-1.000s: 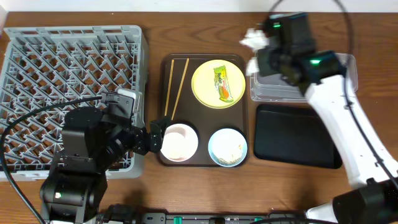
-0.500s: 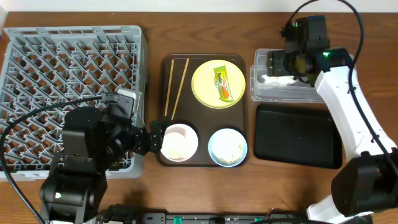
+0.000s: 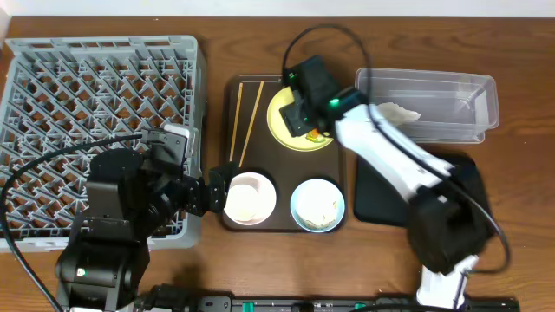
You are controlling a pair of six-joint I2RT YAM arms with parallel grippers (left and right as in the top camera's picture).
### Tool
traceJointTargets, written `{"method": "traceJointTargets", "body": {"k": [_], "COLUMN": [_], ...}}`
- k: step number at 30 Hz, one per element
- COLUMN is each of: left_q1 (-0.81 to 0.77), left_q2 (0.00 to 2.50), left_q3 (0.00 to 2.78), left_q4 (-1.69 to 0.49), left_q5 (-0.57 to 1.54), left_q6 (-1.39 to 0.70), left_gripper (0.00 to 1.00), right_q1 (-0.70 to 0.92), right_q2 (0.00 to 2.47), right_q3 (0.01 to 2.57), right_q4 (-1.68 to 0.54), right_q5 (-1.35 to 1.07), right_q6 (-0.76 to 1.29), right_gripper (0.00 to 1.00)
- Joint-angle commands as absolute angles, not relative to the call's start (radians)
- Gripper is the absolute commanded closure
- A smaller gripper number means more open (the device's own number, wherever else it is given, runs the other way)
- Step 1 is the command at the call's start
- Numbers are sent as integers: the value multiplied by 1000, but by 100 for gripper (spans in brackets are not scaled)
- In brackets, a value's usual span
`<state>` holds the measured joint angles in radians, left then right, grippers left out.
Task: Sort waste into correct bins and load items into the dishwasher
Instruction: 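Grasp the green snack wrapper with the right gripper, drop it in the clear bin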
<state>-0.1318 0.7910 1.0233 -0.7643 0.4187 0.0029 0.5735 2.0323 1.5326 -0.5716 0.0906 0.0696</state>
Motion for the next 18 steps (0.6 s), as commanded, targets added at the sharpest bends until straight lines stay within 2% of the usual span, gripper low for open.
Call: {"method": "traceJointTargets", "body": {"k": [1, 2, 3, 5, 8, 9, 18], "left_q1": [-132, -132, -132, -132, -132, -132, -132], "left_q2": [789, 789, 789, 789, 789, 789, 789], "left_q3": [1040, 1040, 1040, 1040, 1040, 1040, 1040], "left_q4": [-767, -767, -767, -767, -767, -767, -767], "left_q5": [418, 418, 418, 418, 418, 418, 418], "left_q6": [2, 2, 2, 2, 2, 2, 2], "left_gripper": [6, 6, 6, 6, 6, 6, 6], "right_q1": [568, 567, 566, 566, 565, 563, 559], "right_q2": [2094, 2109, 2121, 2127, 2111, 2103, 2034], "right_q3": [1537, 1537, 1537, 1537, 1537, 1537, 1537], "right_q4": [-545, -535, -525, -516, -525, -532, -578], "right_q5": [219, 233, 236, 213, 198, 198, 149], "right_q6": [108, 108, 108, 107, 99, 100, 101], "right_gripper": [39, 42, 50, 73, 89, 97, 99]}}
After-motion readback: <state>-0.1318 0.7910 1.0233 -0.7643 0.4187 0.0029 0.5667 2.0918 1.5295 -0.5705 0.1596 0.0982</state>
